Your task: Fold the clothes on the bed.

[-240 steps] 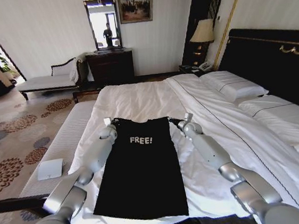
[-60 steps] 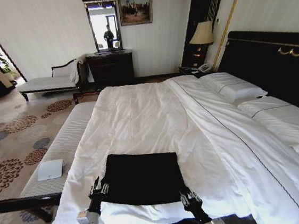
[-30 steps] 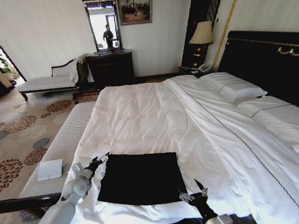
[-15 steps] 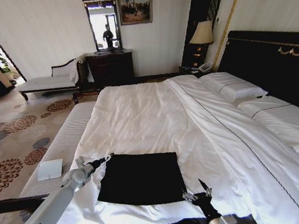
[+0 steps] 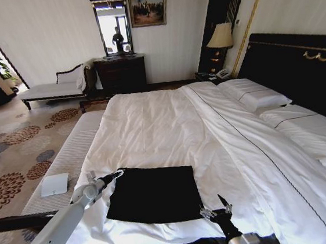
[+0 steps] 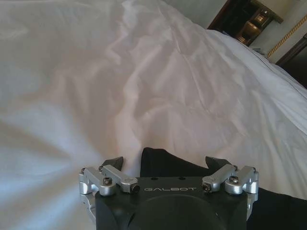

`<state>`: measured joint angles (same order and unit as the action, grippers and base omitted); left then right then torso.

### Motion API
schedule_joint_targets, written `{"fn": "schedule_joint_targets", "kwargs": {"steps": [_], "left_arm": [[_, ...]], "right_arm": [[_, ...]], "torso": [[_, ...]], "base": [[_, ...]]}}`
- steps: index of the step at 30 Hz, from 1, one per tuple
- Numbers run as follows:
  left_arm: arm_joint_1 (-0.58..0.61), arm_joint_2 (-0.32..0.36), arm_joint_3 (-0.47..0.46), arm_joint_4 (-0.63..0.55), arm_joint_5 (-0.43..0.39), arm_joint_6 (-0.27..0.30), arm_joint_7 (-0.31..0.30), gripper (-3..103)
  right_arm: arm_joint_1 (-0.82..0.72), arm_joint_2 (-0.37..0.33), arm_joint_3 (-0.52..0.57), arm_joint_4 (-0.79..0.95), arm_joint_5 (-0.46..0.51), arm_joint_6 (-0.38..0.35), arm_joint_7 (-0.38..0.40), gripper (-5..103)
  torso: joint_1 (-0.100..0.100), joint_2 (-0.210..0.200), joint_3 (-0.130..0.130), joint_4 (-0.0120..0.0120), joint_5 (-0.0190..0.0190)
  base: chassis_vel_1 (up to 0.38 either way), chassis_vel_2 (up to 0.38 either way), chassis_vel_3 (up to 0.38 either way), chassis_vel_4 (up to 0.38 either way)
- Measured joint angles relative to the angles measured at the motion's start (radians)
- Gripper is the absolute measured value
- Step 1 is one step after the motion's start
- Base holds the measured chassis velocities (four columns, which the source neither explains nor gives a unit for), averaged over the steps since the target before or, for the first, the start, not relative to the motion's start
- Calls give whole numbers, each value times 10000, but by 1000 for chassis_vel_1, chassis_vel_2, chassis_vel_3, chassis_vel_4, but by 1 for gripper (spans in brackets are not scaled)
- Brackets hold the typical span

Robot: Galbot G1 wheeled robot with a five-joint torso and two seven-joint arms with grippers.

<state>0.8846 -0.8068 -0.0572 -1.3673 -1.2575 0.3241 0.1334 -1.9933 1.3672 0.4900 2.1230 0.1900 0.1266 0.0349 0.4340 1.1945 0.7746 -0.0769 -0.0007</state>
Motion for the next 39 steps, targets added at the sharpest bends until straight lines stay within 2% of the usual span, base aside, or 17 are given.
{"fn": "schedule_joint_targets", "kwargs": {"steps": [11,14,17,20,22,25,29,32,34,35,36,37,39], "left_arm": [[-119,6,307,-59,234,-36,-43,93],[-85,-45,309,-97,287,-44,-96,89],[1,-51,261,-309,307,-54,-164,74],[47,-7,251,-443,307,-55,-180,68],[52,10,249,-475,384,-72,-209,57],[31,-47,251,-418,548,-108,-282,51],[20,-107,237,-384,703,-160,-381,30],[28,-94,191,-434,721,-175,-415,24],[51,-30,135,-497,728,-194,-436,14],[51,-30,135,-497,728,-194,-436,14],[63,18,111,-540,732,-201,-446,8],[73,62,98,-580,735,-208,-449,3],[115,203,72,-712,757,-246,-459,2]], "right_arm": [[75,-159,11,7,268,3,6,100],[92,-166,9,5,283,2,8,100],[119,-170,-19,-24,285,2,9,100],[139,-170,-37,-37,287,2,9,100],[152,-174,-54,-46,287,1,8,100],[151,-178,-54,-48,261,13,9,100],[103,-179,-45,-41,190,60,8,100],[138,-179,-50,-56,255,55,8,100],[267,-213,-77,-72,585,-76,8,100],[267,-213,-77,-72,585,-76,8,100],[390,-259,-85,-72,1006,-260,19,100],[542,-316,-84,-68,1569,-520,69,100],[1188,-516,-20,-35,3282,-1403,272,100]], "torso": [[0,0,0,0,1],[0,0,0,0,0],[0,0,0,0,1],[0,0,0,0,0],[0,0,0,1,1],[0,0,0,0,-2],[-1,0,0,-1,-2],[-2,0,0,-2,-2],[-2,0,0,-2,-1],[-2,0,0,-2,-1],[-2,0,0,-2,0],[-2,0,0,-2,0],[-2,0,0,-2,0]], "base": [[0,0,0,0],[0,0,0,0],[0,0,0,0],[0,0,0,0],[0,0,0,0],[0,0,0,0],[0,0,0,0],[0,0,0,0],[0,0,0,0],[0,0,0,0],[0,0,0,0],[0,0,0,0],[0,0,0,0]]}}
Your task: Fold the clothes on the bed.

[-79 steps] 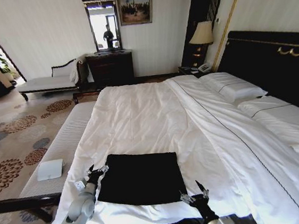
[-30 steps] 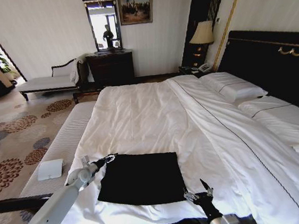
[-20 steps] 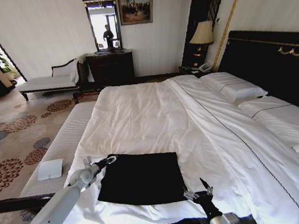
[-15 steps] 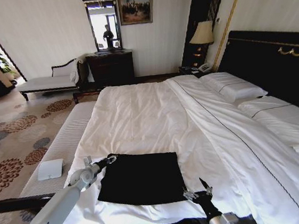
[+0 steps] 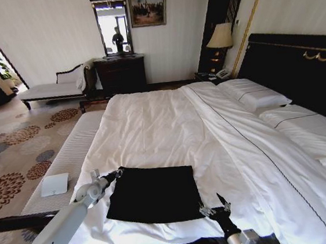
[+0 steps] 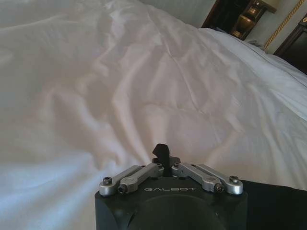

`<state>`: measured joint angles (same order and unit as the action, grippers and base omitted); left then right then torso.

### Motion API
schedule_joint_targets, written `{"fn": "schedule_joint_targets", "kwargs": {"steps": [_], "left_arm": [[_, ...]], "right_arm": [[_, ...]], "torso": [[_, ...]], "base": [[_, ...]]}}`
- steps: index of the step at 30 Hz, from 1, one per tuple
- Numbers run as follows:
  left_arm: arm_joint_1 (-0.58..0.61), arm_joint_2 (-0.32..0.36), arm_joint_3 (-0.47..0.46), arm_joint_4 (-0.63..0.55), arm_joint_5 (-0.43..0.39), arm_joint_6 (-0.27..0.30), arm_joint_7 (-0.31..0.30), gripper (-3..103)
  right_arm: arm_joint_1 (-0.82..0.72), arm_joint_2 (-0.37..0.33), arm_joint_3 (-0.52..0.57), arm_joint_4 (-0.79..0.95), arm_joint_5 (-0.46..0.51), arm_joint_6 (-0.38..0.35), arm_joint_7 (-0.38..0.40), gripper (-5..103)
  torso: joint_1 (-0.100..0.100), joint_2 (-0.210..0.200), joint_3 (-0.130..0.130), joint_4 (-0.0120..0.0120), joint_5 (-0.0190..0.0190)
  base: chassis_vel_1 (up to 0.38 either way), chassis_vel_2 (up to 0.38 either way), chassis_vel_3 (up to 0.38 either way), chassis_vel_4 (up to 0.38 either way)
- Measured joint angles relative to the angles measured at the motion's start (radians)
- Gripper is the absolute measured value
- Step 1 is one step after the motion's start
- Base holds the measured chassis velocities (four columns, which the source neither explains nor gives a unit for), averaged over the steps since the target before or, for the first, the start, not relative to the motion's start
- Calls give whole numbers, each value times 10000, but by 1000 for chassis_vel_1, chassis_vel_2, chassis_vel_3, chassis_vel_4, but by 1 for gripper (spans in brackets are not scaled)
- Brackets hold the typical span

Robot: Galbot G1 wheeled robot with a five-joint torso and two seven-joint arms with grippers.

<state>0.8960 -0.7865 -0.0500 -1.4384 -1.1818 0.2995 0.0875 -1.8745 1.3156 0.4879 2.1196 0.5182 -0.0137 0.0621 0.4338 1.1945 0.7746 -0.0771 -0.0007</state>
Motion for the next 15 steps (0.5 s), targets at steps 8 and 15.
{"fn": "schedule_joint_targets", "kwargs": {"steps": [8,15], "left_arm": [[197,84,-220,-318,-27,-56,-131,1],[377,126,-276,-625,-35,-111,-226,1]], "right_arm": [[2650,-812,17,-1326,3846,-1653,306,100],[5271,-1179,-525,-3202,5930,-2433,482,100]], "torso": [[1,0,1,3,2],[3,-1,1,3,2]], "base": [[0,0,0,0],[0,0,0,0]]}}
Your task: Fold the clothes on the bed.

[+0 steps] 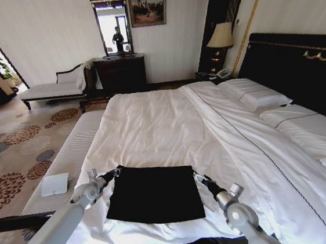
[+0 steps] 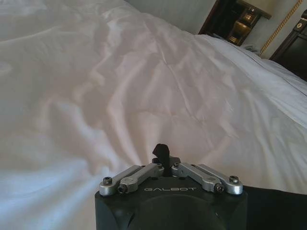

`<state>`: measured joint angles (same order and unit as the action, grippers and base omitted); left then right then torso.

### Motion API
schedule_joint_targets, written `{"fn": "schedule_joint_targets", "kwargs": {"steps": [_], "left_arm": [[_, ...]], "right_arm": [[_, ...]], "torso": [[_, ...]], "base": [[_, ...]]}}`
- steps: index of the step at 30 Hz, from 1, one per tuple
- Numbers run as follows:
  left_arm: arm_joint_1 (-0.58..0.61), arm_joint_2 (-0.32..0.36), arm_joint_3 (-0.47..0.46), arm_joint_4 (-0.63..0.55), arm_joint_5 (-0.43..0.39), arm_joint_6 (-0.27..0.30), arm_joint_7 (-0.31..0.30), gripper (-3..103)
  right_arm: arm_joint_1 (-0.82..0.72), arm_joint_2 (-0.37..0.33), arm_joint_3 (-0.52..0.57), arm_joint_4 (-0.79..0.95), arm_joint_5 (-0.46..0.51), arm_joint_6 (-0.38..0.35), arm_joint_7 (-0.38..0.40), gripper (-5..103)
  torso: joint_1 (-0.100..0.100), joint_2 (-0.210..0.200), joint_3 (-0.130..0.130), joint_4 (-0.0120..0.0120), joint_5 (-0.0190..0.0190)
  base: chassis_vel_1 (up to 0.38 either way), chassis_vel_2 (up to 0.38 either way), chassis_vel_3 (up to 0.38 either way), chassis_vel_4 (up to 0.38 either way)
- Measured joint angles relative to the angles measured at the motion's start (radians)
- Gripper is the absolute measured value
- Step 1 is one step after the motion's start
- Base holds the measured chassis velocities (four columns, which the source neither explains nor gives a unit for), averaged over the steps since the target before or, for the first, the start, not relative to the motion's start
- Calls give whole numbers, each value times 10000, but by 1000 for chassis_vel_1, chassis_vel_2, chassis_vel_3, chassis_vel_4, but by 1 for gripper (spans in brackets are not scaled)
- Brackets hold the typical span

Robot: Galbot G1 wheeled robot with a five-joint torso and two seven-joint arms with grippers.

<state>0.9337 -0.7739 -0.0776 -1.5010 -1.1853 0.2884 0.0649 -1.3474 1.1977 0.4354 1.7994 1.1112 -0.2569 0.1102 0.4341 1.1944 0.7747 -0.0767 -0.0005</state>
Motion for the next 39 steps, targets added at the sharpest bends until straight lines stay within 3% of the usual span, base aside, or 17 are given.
{"fn": "schedule_joint_targets", "kwargs": {"steps": [3,7,13,18,21,27,30,32,36,38,39], "left_arm": [[49,-116,-14,-15,55,-77,-32,1],[130,-180,-61,-94,66,-133,-114,1],[154,-122,-68,-271,-37,-137,-178,1],[83,-74,-29,-292,-113,-137,-211,1],[59,-75,-12,-309,-133,-131,-221,1],[66,-78,-10,-343,-135,-125,-242,1],[93,-72,-34,-391,-150,-120,-257,1],[102,-56,-37,-407,-157,-114,-261,1],[91,-7,-40,-421,-187,-103,-269,1],[84,-6,-40,-421,-194,-102,-271,1],[79,-5,-40,-420,-200,-102,-273,1]], "right_arm": [[1055,0,-221,-1103,483,-287,-61,100],[1726,-67,-343,-2163,299,-270,-312,100],[1951,-204,-373,-2781,194,-212,-639,102],[2022,-151,-401,-2998,231,-238,-747,96],[1991,-127,-511,-2983,179,-337,-873,85],[2125,-51,-689,-3085,118,-442,-886,74],[2151,-49,-758,-3109,109,-514,-885,58],[2144,-49,-762,-3103,109,-523,-883,58],[2068,-40,-776,-2999,107,-540,-864,36],[2045,-48,-785,-2968,107,-548,-860,36],[2018,-59,-800,-2937,102,-554,-858,30]], "torso": [[0,1,-1,1,-2],[2,0,0,1,-2],[0,1,0,-3,-1],[-1,2,-1,-1,-2],[0,2,-1,-3,-2],[-1,2,-1,0,-2],[0,2,-1,-1,-2],[0,2,-1,-2,-3],[0,2,-1,0,-3],[-1,2,-2,0,-3],[-1,2,-1,-1,-2]], "base": [[0,0,0,0],[0,0,0,0],[0,0,0,0],[0,0,0,0],[0,0,0,0],[0,0,0,0],[0,0,0,0],[0,0,0,0],[0,0,0,0],[0,0,0,0],[0,0,0,0]]}}
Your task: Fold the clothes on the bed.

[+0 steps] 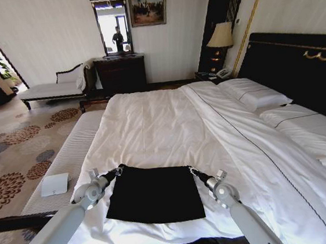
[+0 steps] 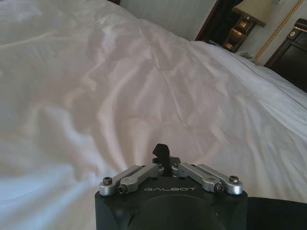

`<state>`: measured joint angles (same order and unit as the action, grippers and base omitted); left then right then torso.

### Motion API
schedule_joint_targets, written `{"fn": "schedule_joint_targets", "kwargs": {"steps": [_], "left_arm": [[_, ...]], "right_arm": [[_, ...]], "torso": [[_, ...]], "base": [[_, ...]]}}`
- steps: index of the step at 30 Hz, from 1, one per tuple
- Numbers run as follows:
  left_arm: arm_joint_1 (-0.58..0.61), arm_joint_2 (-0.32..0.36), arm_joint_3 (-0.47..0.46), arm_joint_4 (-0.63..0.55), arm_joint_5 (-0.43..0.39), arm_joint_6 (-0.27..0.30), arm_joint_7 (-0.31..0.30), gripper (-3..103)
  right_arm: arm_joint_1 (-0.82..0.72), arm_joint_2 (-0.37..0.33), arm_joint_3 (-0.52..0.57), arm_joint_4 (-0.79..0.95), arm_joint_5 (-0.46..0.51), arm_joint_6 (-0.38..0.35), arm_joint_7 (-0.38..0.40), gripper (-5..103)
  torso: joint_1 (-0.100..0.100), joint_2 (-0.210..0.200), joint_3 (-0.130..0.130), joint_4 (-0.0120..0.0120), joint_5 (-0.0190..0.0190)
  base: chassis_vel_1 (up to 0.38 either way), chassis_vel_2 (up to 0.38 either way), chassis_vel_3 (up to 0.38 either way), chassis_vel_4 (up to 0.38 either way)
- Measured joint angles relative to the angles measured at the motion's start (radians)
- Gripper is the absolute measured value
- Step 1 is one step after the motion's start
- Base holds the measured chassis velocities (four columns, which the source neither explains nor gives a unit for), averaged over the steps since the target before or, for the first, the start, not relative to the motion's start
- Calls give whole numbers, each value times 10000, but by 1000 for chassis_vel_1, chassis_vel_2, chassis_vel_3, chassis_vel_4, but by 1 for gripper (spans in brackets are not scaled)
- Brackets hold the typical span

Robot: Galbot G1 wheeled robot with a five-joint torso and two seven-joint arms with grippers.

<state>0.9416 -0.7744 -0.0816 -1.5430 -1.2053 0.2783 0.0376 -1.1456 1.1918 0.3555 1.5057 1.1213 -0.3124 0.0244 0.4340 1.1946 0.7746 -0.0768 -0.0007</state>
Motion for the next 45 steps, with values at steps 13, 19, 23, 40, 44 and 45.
{"fn": "schedule_joint_targets", "kwargs": {"steps": [13,19,23,40,44,45], "left_arm": [[81,-35,-69,-92,-11,-1,-92,1],[94,5,-148,-349,-81,-25,-186,1],[198,91,-459,-956,-316,-171,-407,1],[163,566,-2048,-3923,-1310,-1369,-1970,1],[305,671,-2507,-4554,-1288,-1982,-2430,1],[305,671,-2507,-4554,-1288,-1982,-2430,1]], "right_arm": [[-165,-37,39,561,10,-13,128,0],[-311,-81,142,1110,41,6,247,0],[-546,-266,365,2191,15,133,506,0],[-656,-1597,1420,5780,1159,266,1859,0],[-710,-2092,1682,6664,1023,405,1922,0],[-710,-2092,1682,6664,1023,405,1922,0]], "torso": [[0,-1,0,0,1],[0,-1,0,0,1],[0,-1,0,-1,0],[0,-1,-1,1,1],[0,-1,0,-1,0],[0,-1,0,-1,0]], "base": [[0,0,0,0],[0,0,0,0],[0,0,0,0],[0,0,0,0],[0,0,0,0],[0,0,0,0]]}}
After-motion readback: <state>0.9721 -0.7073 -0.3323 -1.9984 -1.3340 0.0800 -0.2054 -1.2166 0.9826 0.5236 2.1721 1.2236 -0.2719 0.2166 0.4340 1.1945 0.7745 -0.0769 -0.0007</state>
